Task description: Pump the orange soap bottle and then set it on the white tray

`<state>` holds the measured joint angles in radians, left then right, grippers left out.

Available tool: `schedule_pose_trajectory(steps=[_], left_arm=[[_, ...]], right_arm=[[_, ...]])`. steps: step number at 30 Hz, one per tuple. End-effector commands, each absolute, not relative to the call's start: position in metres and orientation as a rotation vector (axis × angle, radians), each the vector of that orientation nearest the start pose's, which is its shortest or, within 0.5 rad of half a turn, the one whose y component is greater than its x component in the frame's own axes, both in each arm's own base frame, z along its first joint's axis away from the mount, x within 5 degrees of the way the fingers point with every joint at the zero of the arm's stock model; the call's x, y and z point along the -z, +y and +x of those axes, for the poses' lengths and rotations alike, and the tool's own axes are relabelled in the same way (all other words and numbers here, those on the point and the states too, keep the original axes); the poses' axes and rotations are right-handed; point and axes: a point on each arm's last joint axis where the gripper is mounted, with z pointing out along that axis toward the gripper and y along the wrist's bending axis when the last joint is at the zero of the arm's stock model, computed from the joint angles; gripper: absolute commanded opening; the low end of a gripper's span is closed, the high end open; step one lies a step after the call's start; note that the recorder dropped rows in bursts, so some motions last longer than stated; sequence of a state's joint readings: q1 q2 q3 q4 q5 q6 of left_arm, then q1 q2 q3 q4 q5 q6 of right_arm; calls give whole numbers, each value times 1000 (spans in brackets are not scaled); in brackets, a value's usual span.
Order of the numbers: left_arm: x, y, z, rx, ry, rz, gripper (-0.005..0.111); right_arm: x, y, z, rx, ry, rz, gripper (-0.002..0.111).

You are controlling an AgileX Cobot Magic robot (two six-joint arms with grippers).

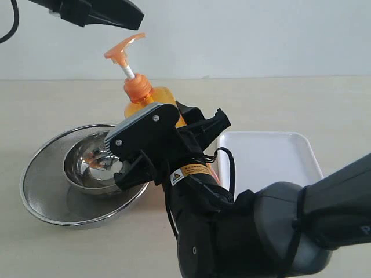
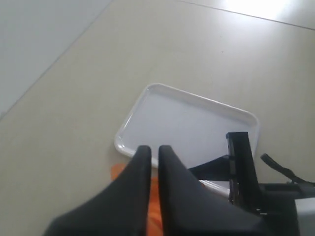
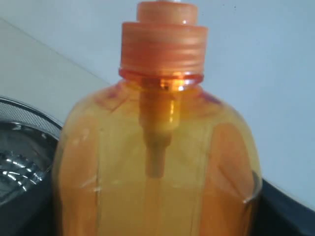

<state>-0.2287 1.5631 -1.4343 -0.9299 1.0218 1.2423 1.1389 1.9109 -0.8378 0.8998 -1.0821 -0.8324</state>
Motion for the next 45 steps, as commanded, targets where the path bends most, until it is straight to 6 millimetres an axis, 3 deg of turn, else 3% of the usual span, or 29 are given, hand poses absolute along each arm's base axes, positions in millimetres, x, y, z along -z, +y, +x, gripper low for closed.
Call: schedule_pose_trajectory(steps=[1,7,11,22,33,45], left_arm=[[-357,-139,318,670,1871,1262,5],[-345,-138,326,632,1909,1270,5],[-342,-133,333,532,1965,1215,5],[-339,-114,339,477,2062,1140,5],[-328,-109,328,522,2168,1211,5],[-332,-102,301,498,2207,1229,5]], right_arm=[[-183,295,206,20,1468,-600,0],[-183,294,206,23,1471,-598,0],[-183,294,206,23,1473,-595,0],[-183,294,206,29,1471,-589,0],[-185,292,207,40,1463,-567,0],[-184,292,207,54,1465,-583,0]])
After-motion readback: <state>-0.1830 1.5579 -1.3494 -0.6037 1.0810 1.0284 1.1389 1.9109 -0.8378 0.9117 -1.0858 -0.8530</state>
